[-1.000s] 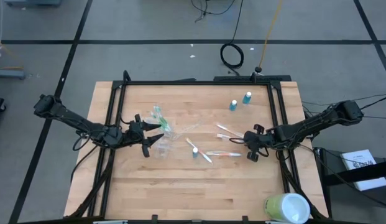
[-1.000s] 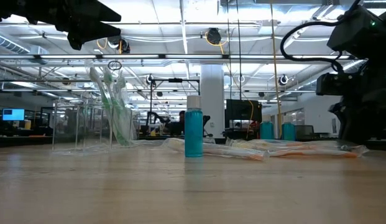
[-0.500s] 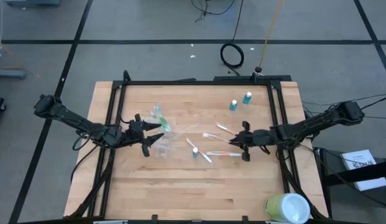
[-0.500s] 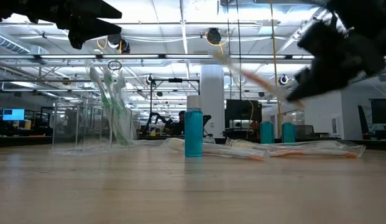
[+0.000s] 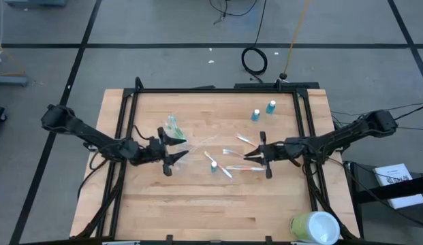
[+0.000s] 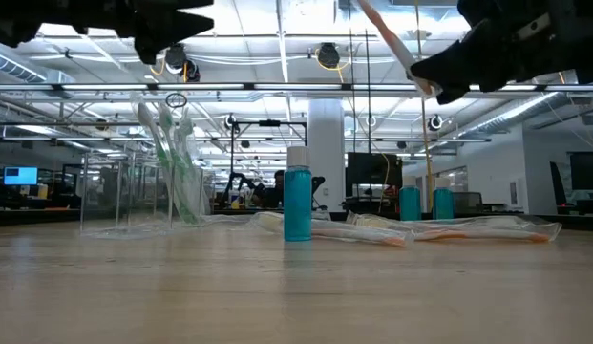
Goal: Pick & Place toothbrushing station
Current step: Put the orange toothbrush into the bottom section of the transparent organizer
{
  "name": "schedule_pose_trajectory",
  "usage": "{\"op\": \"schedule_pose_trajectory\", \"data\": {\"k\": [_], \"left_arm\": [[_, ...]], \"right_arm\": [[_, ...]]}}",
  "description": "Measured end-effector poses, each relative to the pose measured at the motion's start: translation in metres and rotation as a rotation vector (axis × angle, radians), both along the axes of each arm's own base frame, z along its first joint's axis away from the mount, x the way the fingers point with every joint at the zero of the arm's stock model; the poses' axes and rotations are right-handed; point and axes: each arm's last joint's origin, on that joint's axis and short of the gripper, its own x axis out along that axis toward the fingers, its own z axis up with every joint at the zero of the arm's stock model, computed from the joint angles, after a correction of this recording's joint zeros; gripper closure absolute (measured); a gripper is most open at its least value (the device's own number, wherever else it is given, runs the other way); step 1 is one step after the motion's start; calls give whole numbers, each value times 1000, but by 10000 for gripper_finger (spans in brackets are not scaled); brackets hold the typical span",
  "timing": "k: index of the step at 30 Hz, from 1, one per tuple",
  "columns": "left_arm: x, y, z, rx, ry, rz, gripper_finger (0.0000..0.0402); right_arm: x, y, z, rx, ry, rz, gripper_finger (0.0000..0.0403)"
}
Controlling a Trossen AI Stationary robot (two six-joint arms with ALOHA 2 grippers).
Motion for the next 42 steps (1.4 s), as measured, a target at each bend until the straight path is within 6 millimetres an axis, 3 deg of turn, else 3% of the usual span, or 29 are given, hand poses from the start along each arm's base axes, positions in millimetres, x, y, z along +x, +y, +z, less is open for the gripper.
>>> {"op": "schedule_pose_trajectory", "data": {"k": [7, 21, 31, 42], "left_arm": [[28, -2, -9, 57, -8, -74, 192], [102, -25, 14, 256, -22, -109, 192], [113, -29, 39, 234, -98, -114, 192], [119, -17, 38, 137, -86, -145, 192]], "right_arm": [[7, 2, -7, -6, 8, 0, 383], [17, 6, -11, 9, -45, 77, 383], [17, 6, -11, 3, -51, 78, 383], [17, 6, -11, 2, -50, 77, 383]]}}
